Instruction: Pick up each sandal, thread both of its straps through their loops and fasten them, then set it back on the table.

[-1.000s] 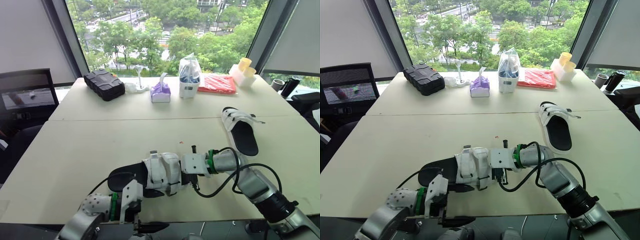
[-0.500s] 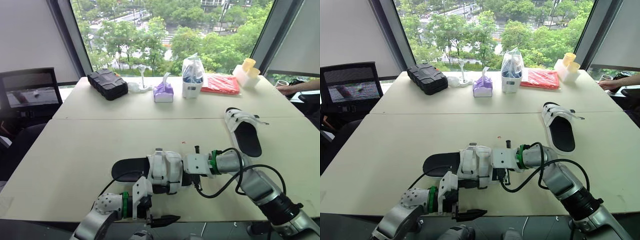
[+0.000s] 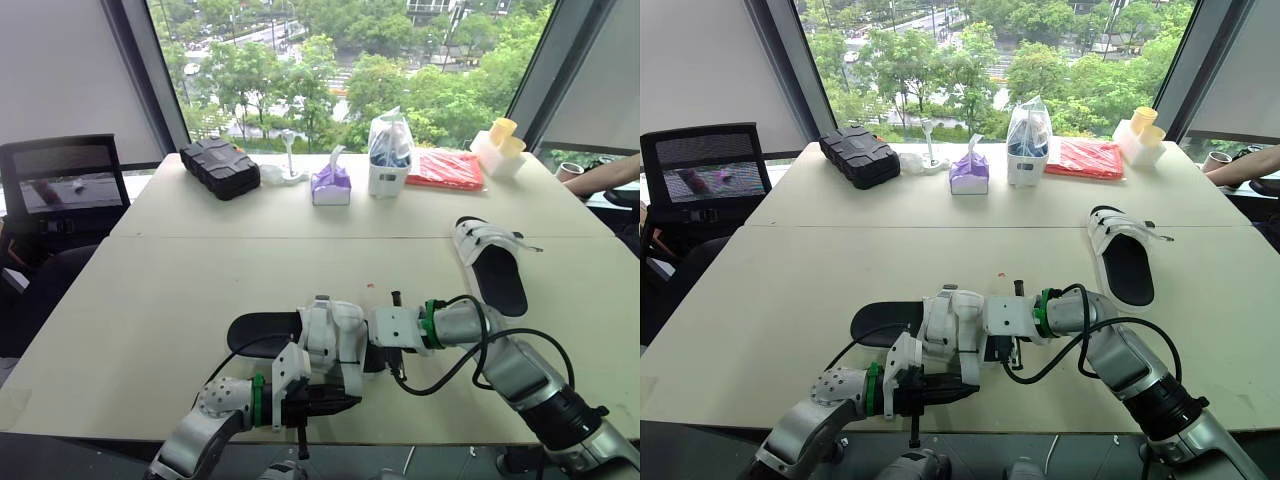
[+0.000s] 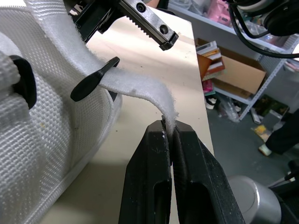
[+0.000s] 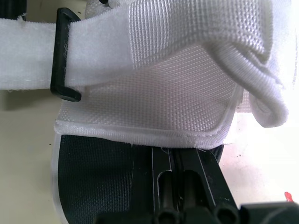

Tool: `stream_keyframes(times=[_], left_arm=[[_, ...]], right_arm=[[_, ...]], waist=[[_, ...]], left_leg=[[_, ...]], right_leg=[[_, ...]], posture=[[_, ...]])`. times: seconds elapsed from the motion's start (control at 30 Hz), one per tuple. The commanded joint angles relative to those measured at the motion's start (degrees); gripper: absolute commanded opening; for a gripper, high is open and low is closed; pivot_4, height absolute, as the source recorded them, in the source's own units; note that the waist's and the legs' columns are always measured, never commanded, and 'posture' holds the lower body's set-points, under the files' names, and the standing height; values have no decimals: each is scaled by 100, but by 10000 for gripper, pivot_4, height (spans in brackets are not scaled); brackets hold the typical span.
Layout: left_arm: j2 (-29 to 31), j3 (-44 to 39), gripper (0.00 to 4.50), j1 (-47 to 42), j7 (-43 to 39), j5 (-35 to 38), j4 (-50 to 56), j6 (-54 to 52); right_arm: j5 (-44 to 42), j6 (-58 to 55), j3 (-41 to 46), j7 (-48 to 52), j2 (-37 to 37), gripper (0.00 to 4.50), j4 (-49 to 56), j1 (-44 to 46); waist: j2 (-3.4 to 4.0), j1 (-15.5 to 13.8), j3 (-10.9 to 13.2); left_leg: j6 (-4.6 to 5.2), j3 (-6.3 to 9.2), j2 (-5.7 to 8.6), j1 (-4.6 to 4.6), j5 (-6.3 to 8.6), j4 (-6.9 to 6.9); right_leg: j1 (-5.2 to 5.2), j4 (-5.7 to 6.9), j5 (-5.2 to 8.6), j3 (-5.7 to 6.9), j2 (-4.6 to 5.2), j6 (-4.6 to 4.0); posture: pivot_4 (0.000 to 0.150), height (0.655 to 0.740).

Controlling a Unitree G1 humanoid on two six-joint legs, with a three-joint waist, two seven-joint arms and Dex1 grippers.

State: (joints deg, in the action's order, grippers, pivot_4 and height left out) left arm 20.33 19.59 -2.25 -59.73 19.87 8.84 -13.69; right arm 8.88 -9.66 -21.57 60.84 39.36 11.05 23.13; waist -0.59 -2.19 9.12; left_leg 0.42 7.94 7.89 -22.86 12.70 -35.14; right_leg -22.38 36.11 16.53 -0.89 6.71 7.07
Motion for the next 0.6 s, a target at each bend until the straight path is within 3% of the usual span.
stream_keyframes(times=[0.03, 0.23, 0.6], left_arm=[[222, 240, 237, 21, -201, 86, 209, -416], [1092, 526, 237, 33, -992, 197, 799, -670], [1342, -223, 237, -530, -1163, 835, 1068, -733]], right_arm=[[108, -75, -166, 66, 24, 0, -110, -85], [110, -42, -164, 79, 36, 0, -151, -66], [171, 127, -202, -39, -117, 0, -440, 104]], waist=[[3, 0, -1], [6, 11, 2], [3, 59, 6]], left_leg=[[0, 0, 0, 1, 0, 1], [1, 0, -1, -3, 1, 10], [0, 0, -8, -5, 1, 13]], right_leg=[[0, 0, 0, 0, 0, 0], [-9, 0, 1, 0, -1, 1], [-13, 0, 0, 0, -6, 0]], posture=[[1500, 7400], [1500, 7400], [1500, 7400]])
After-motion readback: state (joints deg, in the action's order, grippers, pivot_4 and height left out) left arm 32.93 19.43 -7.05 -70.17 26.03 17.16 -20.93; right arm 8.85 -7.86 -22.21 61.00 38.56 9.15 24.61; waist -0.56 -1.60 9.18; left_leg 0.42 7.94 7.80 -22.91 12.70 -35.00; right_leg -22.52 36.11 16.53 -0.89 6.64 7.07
